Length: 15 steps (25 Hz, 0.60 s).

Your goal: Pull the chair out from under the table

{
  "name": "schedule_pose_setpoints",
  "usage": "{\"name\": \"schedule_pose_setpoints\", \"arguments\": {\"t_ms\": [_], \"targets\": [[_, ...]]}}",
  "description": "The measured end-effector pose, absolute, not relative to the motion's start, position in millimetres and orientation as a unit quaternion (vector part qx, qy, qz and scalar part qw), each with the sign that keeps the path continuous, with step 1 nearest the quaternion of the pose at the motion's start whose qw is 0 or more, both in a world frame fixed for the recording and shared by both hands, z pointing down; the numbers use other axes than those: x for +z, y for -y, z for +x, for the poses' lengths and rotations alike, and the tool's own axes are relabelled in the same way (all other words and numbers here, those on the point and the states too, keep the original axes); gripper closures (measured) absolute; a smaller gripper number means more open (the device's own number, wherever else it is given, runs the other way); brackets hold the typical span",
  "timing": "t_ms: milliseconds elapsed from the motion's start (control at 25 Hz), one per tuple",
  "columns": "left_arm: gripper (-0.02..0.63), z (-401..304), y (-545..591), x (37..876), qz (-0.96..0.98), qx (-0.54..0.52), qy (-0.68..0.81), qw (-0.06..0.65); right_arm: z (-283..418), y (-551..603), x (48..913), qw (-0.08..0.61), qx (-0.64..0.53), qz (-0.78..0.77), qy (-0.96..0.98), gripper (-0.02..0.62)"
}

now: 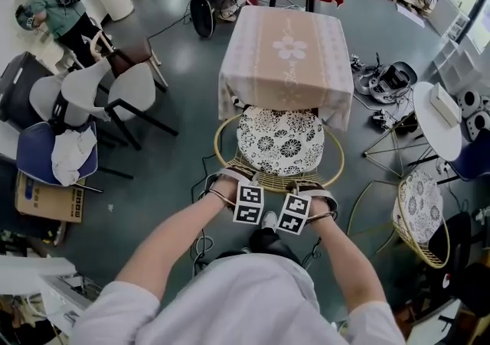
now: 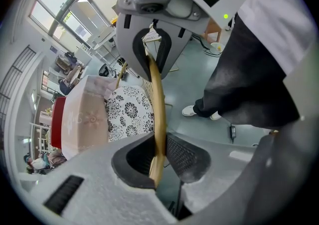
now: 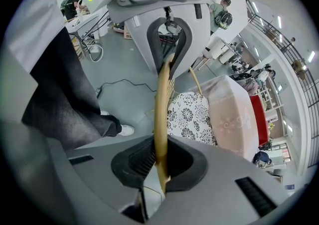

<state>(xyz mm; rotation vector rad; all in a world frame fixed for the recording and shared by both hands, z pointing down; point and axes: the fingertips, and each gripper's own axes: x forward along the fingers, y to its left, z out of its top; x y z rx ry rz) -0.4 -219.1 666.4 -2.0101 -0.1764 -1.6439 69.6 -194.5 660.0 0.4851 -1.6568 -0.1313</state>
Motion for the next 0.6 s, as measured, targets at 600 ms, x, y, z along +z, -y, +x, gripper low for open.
{"name": "schedule_pose_setpoints", "arguments": {"t_ms": [600], "targets": [[0.543,-14,174,666,-0.746,-0.606,0.069,0.269,56,151,660,0.651,-0.046,0.223,0.724,0.568]]}}
